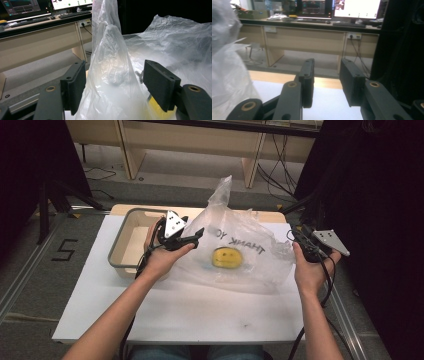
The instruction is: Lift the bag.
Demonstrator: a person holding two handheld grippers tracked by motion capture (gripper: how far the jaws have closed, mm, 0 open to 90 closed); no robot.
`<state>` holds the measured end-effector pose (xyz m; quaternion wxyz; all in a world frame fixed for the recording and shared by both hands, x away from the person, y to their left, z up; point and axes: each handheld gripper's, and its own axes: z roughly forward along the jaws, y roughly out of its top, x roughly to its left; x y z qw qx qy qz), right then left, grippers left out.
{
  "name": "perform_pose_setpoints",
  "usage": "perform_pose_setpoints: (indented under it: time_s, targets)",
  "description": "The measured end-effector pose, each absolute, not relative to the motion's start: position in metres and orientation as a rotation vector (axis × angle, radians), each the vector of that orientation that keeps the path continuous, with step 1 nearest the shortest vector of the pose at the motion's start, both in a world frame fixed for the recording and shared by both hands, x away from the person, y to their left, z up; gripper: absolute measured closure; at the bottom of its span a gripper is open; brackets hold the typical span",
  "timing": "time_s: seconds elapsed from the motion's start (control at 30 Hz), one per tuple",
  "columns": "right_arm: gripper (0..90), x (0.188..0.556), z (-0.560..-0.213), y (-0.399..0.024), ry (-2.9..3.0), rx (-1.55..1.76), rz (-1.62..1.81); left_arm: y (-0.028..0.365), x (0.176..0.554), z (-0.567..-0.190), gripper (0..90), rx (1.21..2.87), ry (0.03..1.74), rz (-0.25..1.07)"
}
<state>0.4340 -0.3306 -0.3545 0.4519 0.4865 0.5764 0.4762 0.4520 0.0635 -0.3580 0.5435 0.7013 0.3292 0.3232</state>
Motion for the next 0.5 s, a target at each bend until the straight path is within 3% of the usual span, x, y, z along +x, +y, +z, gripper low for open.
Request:
perform_pose_setpoints:
  time_s: [0.5]
  targets:
    - [61.1, 0.432, -0.343, -0.342, 1.446, 1.233, 1.258, 0.064, 0.452, -0.358, 34.8, 1.669, 0.783, 0.770]
